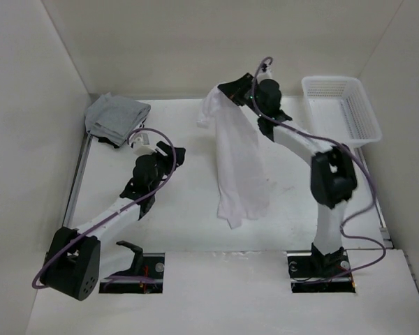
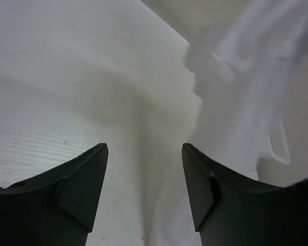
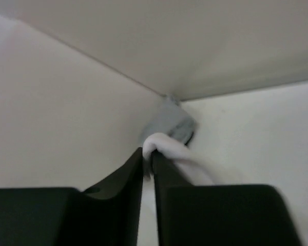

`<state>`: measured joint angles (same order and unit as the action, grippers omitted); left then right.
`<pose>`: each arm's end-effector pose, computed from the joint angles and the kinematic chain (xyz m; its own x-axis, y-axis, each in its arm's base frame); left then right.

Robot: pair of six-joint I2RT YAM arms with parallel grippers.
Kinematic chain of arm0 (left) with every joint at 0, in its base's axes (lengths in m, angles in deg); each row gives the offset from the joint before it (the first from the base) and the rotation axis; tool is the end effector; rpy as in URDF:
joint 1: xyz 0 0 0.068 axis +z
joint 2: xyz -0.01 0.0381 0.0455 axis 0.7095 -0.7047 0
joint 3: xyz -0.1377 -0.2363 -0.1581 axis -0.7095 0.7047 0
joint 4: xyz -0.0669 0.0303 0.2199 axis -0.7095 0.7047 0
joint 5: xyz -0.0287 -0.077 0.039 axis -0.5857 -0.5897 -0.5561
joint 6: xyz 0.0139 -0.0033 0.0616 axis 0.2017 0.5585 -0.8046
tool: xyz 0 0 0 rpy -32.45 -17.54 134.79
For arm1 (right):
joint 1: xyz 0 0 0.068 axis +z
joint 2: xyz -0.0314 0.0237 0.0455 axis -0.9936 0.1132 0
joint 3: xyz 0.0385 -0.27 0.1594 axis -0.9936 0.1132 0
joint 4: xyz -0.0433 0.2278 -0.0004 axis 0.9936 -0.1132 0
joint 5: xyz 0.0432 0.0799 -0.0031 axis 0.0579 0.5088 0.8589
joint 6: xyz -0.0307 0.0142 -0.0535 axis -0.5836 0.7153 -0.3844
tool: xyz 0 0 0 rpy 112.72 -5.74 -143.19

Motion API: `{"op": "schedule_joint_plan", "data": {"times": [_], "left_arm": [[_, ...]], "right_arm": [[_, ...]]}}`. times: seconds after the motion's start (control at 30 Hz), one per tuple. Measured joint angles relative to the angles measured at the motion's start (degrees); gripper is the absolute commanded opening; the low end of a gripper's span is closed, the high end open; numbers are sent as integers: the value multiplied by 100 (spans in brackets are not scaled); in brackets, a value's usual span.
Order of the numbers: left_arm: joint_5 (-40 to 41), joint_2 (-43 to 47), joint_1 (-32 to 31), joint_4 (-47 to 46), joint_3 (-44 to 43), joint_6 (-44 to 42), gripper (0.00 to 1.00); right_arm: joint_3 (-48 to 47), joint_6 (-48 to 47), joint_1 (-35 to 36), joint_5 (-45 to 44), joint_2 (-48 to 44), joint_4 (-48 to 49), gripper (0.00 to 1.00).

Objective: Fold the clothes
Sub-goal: Move the tank top to the center of the board, then flatten the tank top out

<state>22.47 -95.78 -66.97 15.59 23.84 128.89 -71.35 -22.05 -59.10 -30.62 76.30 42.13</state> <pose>0.2003 -0.0727 0.2823 -0.3026 -0.6823 -0.6655 0.0203 0.6935 -0.7202 0.4097 0.1957 0.4017 -0.3955 0.6784 -0.6192 -0.4290 0.4597 0.7776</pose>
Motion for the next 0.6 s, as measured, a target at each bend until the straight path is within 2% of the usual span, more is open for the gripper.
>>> {"op": "schedule_joint_plan", "data": {"times": [0.03,0.07,0.13,0.23,0.27,0.3,0.33,0.37,0.47,0.53,0.6], "left_arm": [[7,-2,31,85,2,-4,54],[11,-2,79,181,2,-4,54],[22,-2,74,396,2,-72,46],[26,-13,-50,662,2,-223,35],[20,-48,-186,765,2,-291,28],[-4,-101,-358,870,0,-363,24],[-39,-197,-634,1027,-2,-411,22],[-11,-299,-861,1152,-22,-431,21],[31,-765,-2037,1567,-175,-273,24],[87,-1047,-2745,1694,-315,-94,27],[146,-1318,-3322,1749,-455,245,34]], "right_arm": [[-544,79,-76,0,715,-205,41],[-1115,181,-190,4,1473,-479,45],[-1539,273,-365,-42,2107,-925,52],[-1443,221,-647,-205,2166,-1460,51],[-1252,107,-741,-310,1971,-1469,37],[-1023,20,-800,-409,1648,-1499,15],[-640,-101,-822,-520,1167,-1360,1],[-437,-173,-815,-553,876,-1368,0],[1475,-225,-699,-828,-776,-555,1],[2426,-175,-632,-946,-1495,-179,6],[3528,-72,-584,-1001,-1882,205,14]]}}
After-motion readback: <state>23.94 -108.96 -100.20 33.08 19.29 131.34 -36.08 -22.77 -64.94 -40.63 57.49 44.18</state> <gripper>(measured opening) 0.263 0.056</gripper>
